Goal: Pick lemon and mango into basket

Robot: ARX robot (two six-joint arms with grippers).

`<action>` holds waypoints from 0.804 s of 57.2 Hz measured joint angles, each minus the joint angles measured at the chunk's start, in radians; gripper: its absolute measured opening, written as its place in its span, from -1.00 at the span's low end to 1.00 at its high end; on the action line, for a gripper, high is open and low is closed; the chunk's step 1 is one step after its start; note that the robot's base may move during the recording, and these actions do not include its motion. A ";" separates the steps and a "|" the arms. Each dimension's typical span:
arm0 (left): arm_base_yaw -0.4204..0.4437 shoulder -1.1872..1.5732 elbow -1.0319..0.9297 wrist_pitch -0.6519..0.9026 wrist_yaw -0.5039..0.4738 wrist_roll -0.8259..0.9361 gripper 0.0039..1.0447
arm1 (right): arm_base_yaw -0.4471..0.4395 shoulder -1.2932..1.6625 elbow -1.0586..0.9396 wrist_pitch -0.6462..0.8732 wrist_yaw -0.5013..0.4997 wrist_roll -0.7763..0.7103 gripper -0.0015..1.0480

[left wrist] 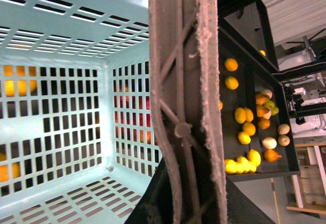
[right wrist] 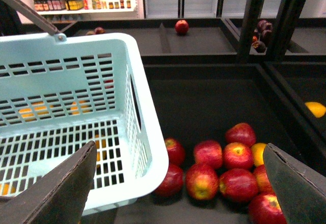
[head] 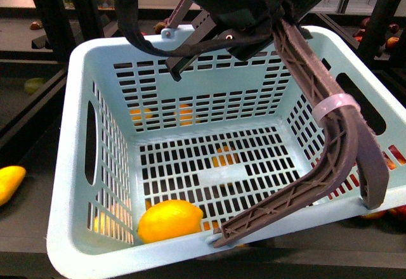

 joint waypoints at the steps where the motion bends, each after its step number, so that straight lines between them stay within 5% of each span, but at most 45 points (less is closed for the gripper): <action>1: 0.000 0.000 0.000 0.000 0.000 0.000 -0.91 | 0.000 0.000 0.000 0.000 0.000 0.000 0.83; 46: 0.018 -0.002 0.000 0.000 -0.016 0.007 -0.91 | 0.000 -0.001 -0.002 -0.001 -0.004 0.000 0.83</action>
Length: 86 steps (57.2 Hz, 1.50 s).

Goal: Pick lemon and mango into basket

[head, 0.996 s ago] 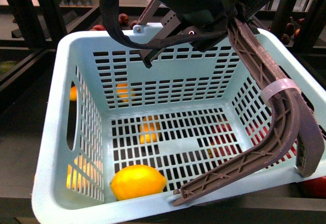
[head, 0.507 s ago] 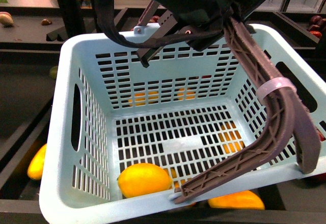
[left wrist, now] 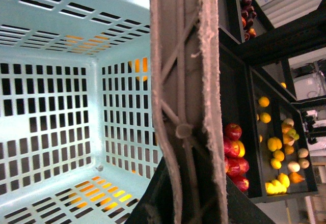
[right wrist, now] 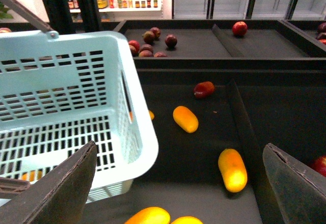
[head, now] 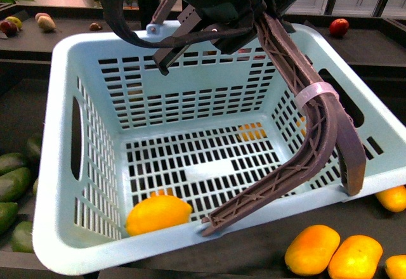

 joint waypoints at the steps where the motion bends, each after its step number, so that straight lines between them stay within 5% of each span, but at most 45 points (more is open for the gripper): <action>1: 0.000 0.000 0.000 0.000 0.000 0.002 -0.91 | 0.000 0.000 0.000 0.000 0.000 0.000 0.83; 4: -0.003 0.000 0.000 0.000 0.002 0.008 -0.91 | 0.006 0.008 0.004 -0.018 0.022 0.011 0.83; 9: -0.003 0.000 0.000 0.000 0.009 0.002 -0.91 | 0.010 0.141 0.148 -0.321 0.275 0.124 0.83; 12: -0.008 0.000 0.000 0.000 0.012 -0.003 -0.91 | -0.035 0.259 0.209 -0.330 0.308 0.155 0.83; 22: -0.016 0.000 0.000 0.000 0.034 -0.013 -0.91 | -0.183 0.703 0.414 -0.058 0.185 0.116 0.83; 29: -0.022 0.000 0.000 0.000 0.034 -0.015 -0.91 | -0.225 1.012 0.578 0.015 0.186 0.071 0.83; 61: -0.016 0.000 0.000 0.000 0.023 -0.010 -0.91 | -0.180 1.734 1.050 -0.043 0.141 0.046 0.83; 86: -0.016 0.000 0.000 0.000 0.022 -0.010 -0.91 | -0.183 2.030 1.400 -0.178 0.105 0.029 0.83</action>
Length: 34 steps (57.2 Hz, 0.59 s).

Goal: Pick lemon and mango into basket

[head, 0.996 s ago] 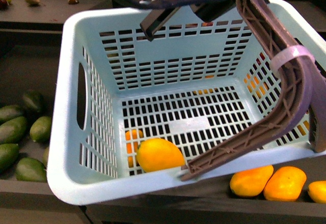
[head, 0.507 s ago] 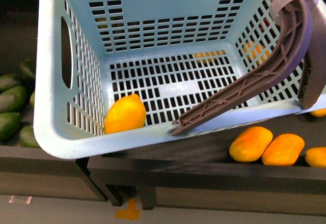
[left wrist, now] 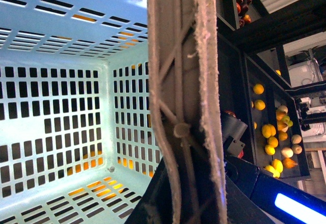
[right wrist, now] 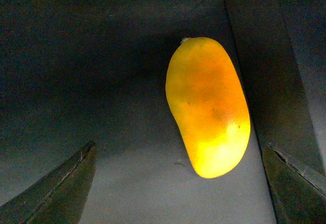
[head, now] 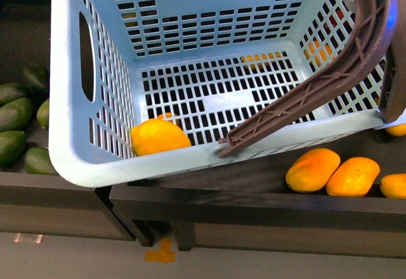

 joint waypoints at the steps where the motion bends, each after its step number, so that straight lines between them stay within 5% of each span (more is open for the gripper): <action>1: 0.000 0.000 0.000 0.000 0.000 0.000 -0.91 | -0.001 0.014 0.020 -0.008 0.000 0.000 0.83; 34: 0.000 0.000 0.000 0.000 0.001 0.000 -0.91 | -0.017 0.286 0.443 -0.204 0.008 0.029 0.83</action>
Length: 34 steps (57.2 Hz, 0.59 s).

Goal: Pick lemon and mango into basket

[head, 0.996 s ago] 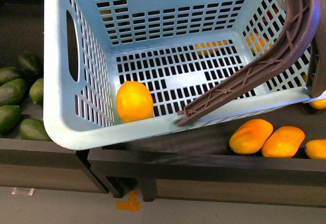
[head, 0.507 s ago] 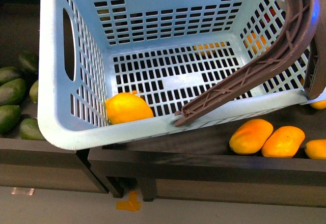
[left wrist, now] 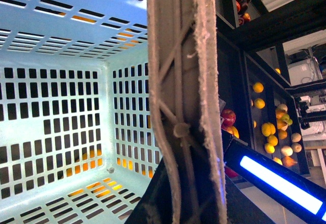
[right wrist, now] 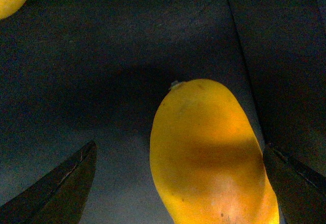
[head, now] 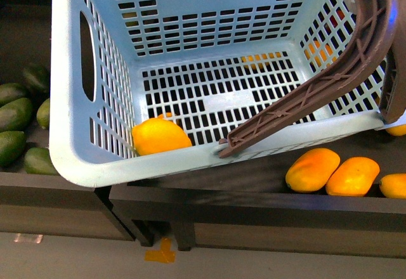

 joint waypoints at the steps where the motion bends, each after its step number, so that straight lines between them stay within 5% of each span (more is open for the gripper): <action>1: 0.000 0.000 0.000 0.000 0.000 0.000 -0.91 | 0.000 0.011 0.017 -0.008 0.000 0.002 0.83; 9: 0.000 0.000 0.000 0.000 -0.001 0.000 -0.91 | -0.003 0.050 0.082 -0.049 0.006 0.006 0.82; 24: 0.000 0.000 0.000 0.000 0.000 0.000 -0.91 | -0.027 0.072 0.099 -0.080 0.000 0.036 0.20; 34: 0.000 0.000 0.000 0.000 0.000 0.000 -0.91 | -0.044 0.027 0.008 -0.029 -0.027 0.045 0.11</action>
